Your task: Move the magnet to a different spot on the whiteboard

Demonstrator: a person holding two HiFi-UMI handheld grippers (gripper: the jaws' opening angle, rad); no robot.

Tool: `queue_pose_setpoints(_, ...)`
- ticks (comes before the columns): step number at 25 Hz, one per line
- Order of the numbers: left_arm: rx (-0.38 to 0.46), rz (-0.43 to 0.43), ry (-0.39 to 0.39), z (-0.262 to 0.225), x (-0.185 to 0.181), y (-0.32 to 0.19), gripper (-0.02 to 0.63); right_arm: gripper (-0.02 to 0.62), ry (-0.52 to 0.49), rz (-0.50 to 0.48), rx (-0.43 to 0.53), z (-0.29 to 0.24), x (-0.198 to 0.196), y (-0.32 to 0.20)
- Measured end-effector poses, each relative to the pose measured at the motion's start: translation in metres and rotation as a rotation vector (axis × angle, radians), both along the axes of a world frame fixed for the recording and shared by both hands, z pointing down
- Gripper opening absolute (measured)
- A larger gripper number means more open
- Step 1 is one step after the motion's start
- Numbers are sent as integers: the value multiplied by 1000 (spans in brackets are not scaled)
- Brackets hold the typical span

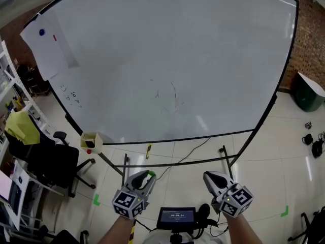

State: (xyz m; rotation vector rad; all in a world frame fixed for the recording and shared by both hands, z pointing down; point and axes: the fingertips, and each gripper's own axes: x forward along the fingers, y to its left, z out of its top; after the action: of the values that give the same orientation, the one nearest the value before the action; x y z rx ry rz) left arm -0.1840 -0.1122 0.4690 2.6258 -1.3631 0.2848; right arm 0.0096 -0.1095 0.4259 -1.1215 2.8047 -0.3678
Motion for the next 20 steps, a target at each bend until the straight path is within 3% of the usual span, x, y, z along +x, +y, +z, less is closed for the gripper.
queue_pose_setpoints(12,45,-3,-63,-25,64,-61,127,28,7,15,29,-19,71,-53)
queue_pose_setpoints(20,148,21,-205,-53,104,-101,127,28,-24,-1,10,-16,93,-89)
